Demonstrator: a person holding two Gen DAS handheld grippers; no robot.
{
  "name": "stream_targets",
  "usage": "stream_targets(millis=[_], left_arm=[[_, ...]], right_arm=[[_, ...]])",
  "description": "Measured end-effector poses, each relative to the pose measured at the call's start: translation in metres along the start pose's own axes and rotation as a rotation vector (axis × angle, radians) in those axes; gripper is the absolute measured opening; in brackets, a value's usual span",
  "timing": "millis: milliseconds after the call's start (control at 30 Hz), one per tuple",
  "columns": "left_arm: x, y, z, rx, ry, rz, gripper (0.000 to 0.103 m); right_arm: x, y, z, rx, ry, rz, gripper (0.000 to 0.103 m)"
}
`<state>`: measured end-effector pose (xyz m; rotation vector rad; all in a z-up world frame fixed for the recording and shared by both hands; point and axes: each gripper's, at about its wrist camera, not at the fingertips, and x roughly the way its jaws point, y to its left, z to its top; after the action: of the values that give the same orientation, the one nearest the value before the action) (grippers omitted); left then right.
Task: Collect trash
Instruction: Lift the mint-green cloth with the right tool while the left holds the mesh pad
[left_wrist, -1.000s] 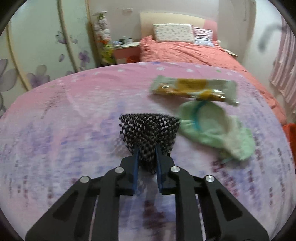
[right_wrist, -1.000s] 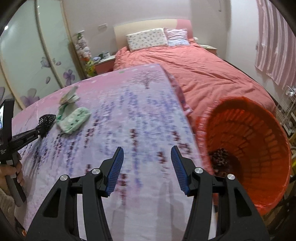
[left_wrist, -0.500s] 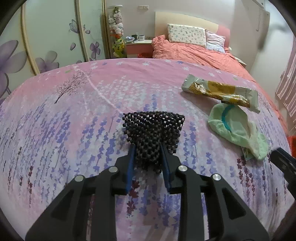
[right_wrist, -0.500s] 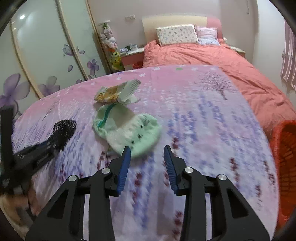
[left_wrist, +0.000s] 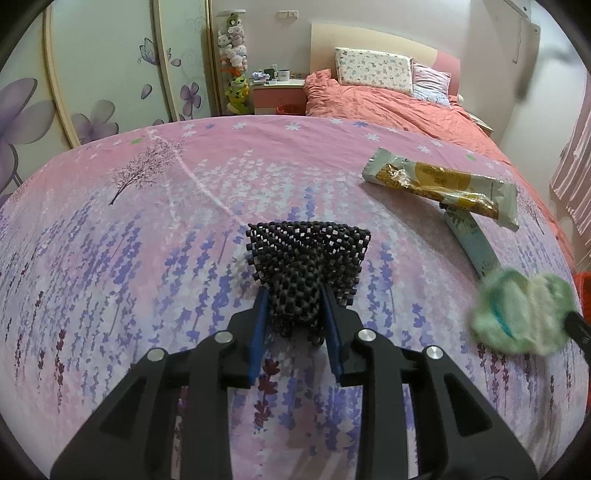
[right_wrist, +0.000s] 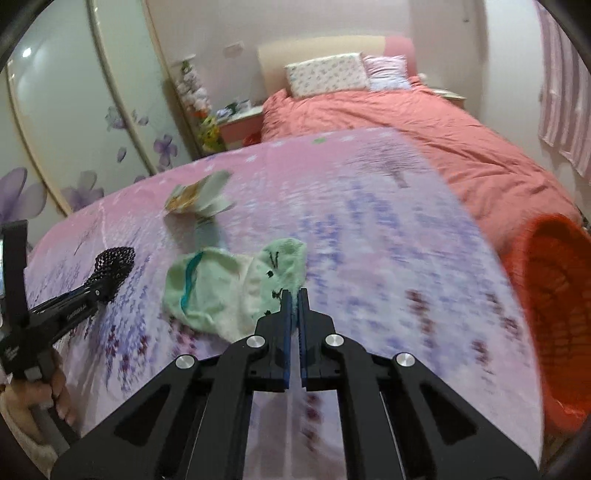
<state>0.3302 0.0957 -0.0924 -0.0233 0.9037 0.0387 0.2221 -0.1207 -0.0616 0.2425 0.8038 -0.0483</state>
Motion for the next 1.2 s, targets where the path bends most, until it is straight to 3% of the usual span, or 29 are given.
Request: stream_targets(millis=[100,200,233,267,333,600,667,733,800,867,900,967,1000,1067,1200], left_arm=[[0.0,0.0,-0.001,0.001,0.0,0.002,0.03],[0.0,0.0,0.0,0.001,0.0,0.002,0.03],[0.0,0.0,0.0,0.001,0.0,0.002,0.03],[0.0,0.001,0.0,0.001,0.0,0.002,0.03],[0.0,0.0,0.0,0.002,0.0,0.003,0.03],[0.0,0.001,0.0,0.0,0.0,0.001,0.03],[0.0,0.0,0.0,0.001,0.0,0.002,0.03],[0.0,0.0,0.0,0.0,0.0,0.002,0.03],[0.0,0.0,0.0,0.0,0.0,0.002,0.03],[0.0,0.0,-0.001,-0.002,0.0,0.0,0.03],[0.0,0.0,-0.001,-0.002,0.0,0.0,0.03],[0.0,-0.001,-0.001,-0.002,0.0,0.0,0.03],[0.0,0.0,-0.001,-0.002,0.0,0.0,0.03],[0.0,0.0,-0.001,-0.003,0.0,-0.001,0.03],[0.0,0.0,-0.001,-0.003,0.0,-0.002,0.031]], right_arm=[[-0.014,-0.019,-0.007,-0.005,-0.013,-0.111,0.004],[-0.013,-0.036,-0.007,0.048,0.02,-0.111,0.01],[-0.012,-0.039,-0.007,0.075,0.032,-0.093,0.029],[-0.01,-0.043,-0.006,0.115,0.041,-0.07,0.06],[-0.008,-0.042,-0.003,0.16,0.023,-0.052,0.08],[0.032,-0.013,-0.001,0.113,0.131,-0.095,0.09],[0.035,0.0,-0.002,0.076,0.12,-0.111,0.092],[0.039,0.016,-0.004,0.026,0.109,-0.149,0.089],[0.042,0.028,-0.006,-0.032,0.097,-0.187,0.079],[0.039,0.034,-0.006,-0.058,0.086,-0.167,0.055],[0.038,0.035,-0.007,-0.064,0.083,-0.163,0.049],[0.035,0.032,-0.008,-0.067,0.077,-0.15,0.026],[0.033,0.03,-0.008,-0.068,0.075,-0.148,0.021],[0.029,0.023,-0.009,-0.08,0.075,-0.126,0.015],[0.024,0.012,-0.011,-0.078,0.08,-0.1,0.015]])
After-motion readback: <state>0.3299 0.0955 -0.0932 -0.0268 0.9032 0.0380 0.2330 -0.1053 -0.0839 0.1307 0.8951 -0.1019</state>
